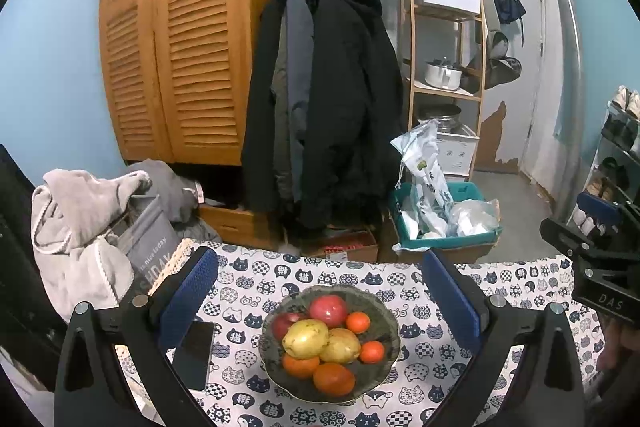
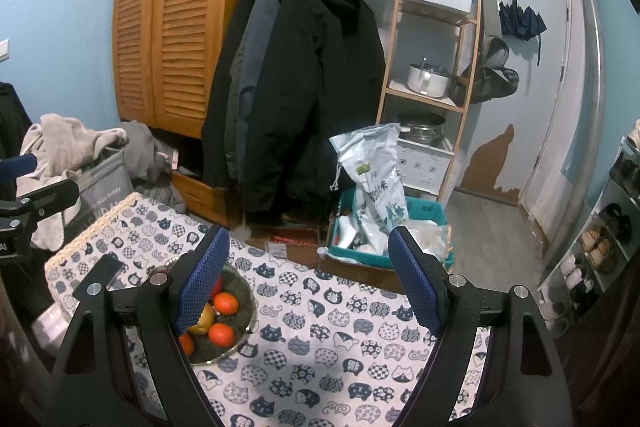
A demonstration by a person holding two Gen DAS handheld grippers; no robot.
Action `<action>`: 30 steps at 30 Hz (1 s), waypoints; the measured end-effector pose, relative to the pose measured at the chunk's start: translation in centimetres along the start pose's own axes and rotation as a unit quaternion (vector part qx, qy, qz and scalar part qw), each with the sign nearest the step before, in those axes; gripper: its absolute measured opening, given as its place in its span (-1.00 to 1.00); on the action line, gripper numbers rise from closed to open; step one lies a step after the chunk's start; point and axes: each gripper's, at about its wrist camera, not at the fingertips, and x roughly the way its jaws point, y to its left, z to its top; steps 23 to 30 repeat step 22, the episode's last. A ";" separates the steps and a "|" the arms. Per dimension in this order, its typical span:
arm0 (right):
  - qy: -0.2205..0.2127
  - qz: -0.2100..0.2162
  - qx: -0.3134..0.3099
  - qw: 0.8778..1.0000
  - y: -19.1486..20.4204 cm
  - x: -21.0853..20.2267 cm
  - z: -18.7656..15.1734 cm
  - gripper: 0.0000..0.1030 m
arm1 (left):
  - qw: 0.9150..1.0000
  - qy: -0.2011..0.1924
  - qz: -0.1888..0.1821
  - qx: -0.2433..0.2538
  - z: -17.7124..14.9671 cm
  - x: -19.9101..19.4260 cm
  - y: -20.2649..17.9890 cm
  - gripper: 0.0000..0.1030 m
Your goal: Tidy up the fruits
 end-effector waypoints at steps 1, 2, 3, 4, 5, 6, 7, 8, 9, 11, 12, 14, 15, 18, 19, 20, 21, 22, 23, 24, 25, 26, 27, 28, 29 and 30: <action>0.000 -0.001 0.000 1.000 0.0 0.1 0.1 0.56 | 1.000 0.000 0.001 -0.001 0.0 0.0 0.0 0.99; 0.000 0.000 0.001 1.000 0.0 0.0 0.0 0.56 | 1.000 0.000 0.001 -0.001 0.1 0.0 0.1 0.99; 0.000 0.000 0.001 1.000 0.0 0.0 0.0 0.56 | 1.000 0.000 0.002 -0.002 0.1 0.0 0.1 0.99; 0.000 0.001 0.001 1.000 0.0 0.1 0.0 0.56 | 1.000 0.000 0.002 -0.003 0.1 0.0 0.1 0.99; 0.000 0.000 0.000 1.000 0.0 0.0 0.0 0.56 | 1.000 0.000 0.001 -0.004 0.1 -0.1 0.1 0.99; 0.000 0.000 0.000 1.000 0.0 0.0 0.0 0.56 | 1.000 0.000 0.000 -0.005 0.2 -0.1 0.1 0.99; -0.001 0.000 0.000 1.000 0.0 0.0 0.0 0.56 | 1.000 0.000 0.000 -0.005 0.2 -0.1 0.1 0.99; 0.000 0.000 0.000 1.000 0.0 0.0 0.0 0.56 | 1.000 0.000 0.001 -0.005 0.2 -0.1 0.1 0.99; 0.000 0.000 0.000 1.000 0.0 0.0 0.0 0.56 | 1.000 0.000 0.000 -0.005 0.2 -0.1 0.1 0.99; 0.000 0.000 0.000 1.000 0.0 0.0 -0.1 0.56 | 1.000 0.001 -0.001 -0.005 0.2 -0.1 0.1 0.99; 0.000 0.000 -0.001 1.000 0.0 0.1 0.0 0.56 | 1.000 0.000 0.000 -0.005 0.2 -0.1 0.1 0.99; 0.000 -0.001 0.000 1.000 0.1 0.0 -0.1 0.56 | 1.000 -0.001 -0.002 -0.005 0.2 -0.1 0.1 0.99; 0.000 0.000 0.000 1.000 0.0 0.0 -0.1 0.56 | 1.000 -0.001 -0.003 -0.005 0.2 -0.2 0.0 0.99; -0.001 -0.001 0.000 1.000 0.0 0.0 0.0 0.56 | 1.000 -0.002 -0.005 -0.004 0.1 -0.4 0.0 0.99; -0.001 -0.001 0.000 1.000 0.0 0.1 0.1 0.56 | 1.000 -0.001 -0.003 -0.005 0.1 -0.3 0.0 0.99; -0.001 -0.001 0.000 1.000 0.0 0.0 0.0 0.56 | 1.000 0.000 -0.003 -0.005 0.2 -0.3 -0.1 0.99; -0.001 0.000 0.000 1.000 0.0 0.0 0.0 0.56 | 1.000 0.001 -0.003 -0.004 0.2 -0.3 -0.1 0.99; 0.000 0.000 0.000 1.000 0.0 0.1 0.0 0.56 | 1.000 0.002 -0.001 -0.004 0.2 -0.2 -0.1 0.99; 0.000 0.000 0.000 1.000 0.0 0.1 0.0 0.56 | 1.000 0.002 -0.001 -0.004 0.2 -0.2 -0.1 0.99; 0.000 0.000 0.000 1.000 0.0 0.1 0.0 0.56 | 1.000 0.002 -0.001 -0.004 0.2 -0.2 -0.1 0.99; 0.000 0.000 0.000 1.000 0.0 0.1 0.0 0.56 | 1.000 0.002 -0.001 -0.004 0.2 -0.2 -0.1 0.99; 0.000 0.000 0.000 1.000 0.0 0.1 0.0 0.56 | 1.000 0.002 -0.001 -0.004 0.2 -0.2 -0.1 0.99; 0.000 0.000 0.000 1.000 0.0 0.1 0.0 0.56 | 1.000 0.002 -0.001 -0.004 0.2 -0.2 -0.1 0.99; 0.000 0.000 0.000 1.000 0.0 0.1 0.0 0.56 | 1.000 0.002 -0.001 -0.004 0.2 -0.2 -0.1 0.99; 0.000 0.000 0.000 1.000 0.0 0.1 0.0 0.56 | 1.000 0.002 -0.001 -0.004 0.2 -0.2 -0.1 0.99; 0.000 0.000 0.000 1.000 0.0 0.1 0.0 0.56 | 1.000 0.002 -0.001 -0.004 0.2 -0.2 -0.1 0.99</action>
